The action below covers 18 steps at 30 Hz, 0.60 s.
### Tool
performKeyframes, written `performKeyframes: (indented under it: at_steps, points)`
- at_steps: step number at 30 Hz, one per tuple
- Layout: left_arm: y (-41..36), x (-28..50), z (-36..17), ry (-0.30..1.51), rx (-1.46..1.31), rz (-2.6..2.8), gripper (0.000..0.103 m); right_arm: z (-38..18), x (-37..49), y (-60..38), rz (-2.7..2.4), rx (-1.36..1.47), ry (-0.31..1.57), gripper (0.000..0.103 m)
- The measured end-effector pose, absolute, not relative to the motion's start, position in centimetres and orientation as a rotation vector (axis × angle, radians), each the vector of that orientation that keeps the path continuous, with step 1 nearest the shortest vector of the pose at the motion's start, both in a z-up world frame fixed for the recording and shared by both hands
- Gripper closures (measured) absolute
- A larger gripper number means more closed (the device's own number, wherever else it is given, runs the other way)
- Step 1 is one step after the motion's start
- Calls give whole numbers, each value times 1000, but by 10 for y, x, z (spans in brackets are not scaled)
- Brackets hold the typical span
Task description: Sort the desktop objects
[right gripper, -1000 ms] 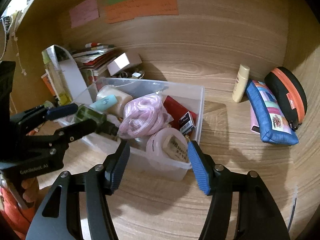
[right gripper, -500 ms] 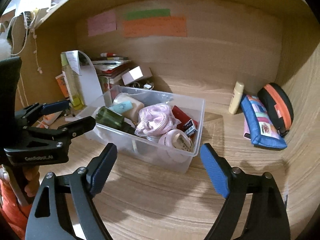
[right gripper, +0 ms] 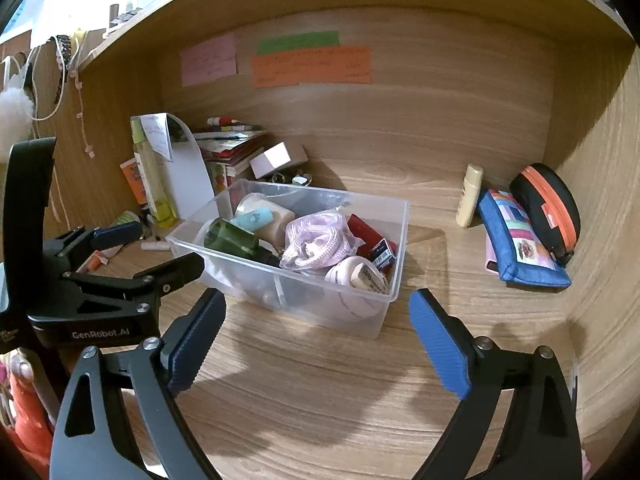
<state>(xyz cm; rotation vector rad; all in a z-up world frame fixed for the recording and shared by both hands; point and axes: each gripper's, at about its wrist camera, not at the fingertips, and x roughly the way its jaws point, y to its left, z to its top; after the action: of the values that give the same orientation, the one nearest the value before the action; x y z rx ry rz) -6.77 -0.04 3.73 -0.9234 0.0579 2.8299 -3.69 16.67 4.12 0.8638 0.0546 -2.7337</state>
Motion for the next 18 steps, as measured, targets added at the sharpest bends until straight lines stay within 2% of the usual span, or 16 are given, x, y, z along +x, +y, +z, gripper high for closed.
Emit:
performKeyframes:
  at_steps: [18]
  points:
    - [-2, -72, 38, 37, -931, 2833, 2, 37, -41, 169, -2712, 889, 34, 11]
